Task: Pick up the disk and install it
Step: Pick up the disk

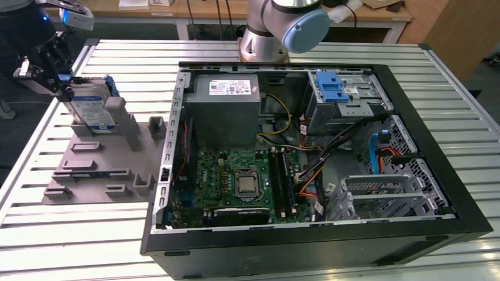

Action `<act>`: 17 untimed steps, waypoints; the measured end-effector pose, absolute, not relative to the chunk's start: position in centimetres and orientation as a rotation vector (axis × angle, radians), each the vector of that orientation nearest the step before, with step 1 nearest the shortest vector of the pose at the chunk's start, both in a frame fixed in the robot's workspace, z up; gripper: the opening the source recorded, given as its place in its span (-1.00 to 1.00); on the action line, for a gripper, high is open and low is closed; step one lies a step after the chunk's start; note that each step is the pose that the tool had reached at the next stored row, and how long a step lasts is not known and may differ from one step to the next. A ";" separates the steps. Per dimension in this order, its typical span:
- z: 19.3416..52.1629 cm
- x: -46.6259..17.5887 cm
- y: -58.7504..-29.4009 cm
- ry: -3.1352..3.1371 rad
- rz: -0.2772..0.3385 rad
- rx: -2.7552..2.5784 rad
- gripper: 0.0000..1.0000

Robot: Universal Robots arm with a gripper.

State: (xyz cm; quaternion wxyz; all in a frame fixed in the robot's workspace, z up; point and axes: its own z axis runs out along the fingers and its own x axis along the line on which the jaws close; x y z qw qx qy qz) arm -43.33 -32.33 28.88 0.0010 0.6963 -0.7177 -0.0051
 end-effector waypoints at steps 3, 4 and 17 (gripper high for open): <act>28.9 -43.3 -32.3 -2.253 -0.016 2.186 -0.11; 28.9 -43.3 -32.3 -2.253 -0.016 2.186 -0.11; 29.2 -43.3 -32.3 -2.253 -0.016 2.186 -0.27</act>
